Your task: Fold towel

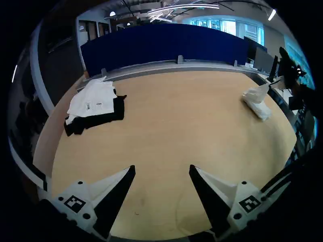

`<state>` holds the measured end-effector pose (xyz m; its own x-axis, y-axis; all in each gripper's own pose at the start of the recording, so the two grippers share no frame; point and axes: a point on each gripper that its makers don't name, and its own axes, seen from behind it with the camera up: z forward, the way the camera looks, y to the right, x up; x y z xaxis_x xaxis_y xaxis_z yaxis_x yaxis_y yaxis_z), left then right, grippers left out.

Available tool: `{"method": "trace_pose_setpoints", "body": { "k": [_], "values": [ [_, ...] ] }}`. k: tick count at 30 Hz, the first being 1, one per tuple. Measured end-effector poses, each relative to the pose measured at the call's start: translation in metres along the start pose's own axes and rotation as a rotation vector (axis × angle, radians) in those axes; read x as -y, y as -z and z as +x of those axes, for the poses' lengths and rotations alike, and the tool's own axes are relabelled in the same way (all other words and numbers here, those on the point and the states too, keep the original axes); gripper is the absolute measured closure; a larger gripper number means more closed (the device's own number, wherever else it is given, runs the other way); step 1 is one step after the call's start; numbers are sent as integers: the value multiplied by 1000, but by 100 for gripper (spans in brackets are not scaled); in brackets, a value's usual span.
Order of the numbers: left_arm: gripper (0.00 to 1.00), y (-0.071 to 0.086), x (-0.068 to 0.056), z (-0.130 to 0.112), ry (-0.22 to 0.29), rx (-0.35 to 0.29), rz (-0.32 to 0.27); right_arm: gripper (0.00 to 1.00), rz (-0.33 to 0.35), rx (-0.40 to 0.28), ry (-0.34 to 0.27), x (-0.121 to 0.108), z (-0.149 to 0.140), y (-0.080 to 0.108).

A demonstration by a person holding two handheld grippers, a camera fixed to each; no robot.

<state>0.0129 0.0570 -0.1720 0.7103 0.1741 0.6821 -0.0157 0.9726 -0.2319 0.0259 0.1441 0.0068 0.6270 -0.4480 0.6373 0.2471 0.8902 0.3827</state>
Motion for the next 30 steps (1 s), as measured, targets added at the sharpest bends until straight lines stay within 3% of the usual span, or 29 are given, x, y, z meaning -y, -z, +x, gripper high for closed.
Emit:
{"method": "trace_pose_setpoints", "body": {
  "k": [6,15,30],
  "values": [
    [0,1,0,-2,-9,5,0,97,-15,46,-68,-1,-42,-1],
    [0,4,-2,-2,-18,5,2,97,-9,134,-111,20,-94,-13],
    [0,7,-1,-2,-18,3,5,96,-48,225,-201,22,-137,-37]
  ]
}}
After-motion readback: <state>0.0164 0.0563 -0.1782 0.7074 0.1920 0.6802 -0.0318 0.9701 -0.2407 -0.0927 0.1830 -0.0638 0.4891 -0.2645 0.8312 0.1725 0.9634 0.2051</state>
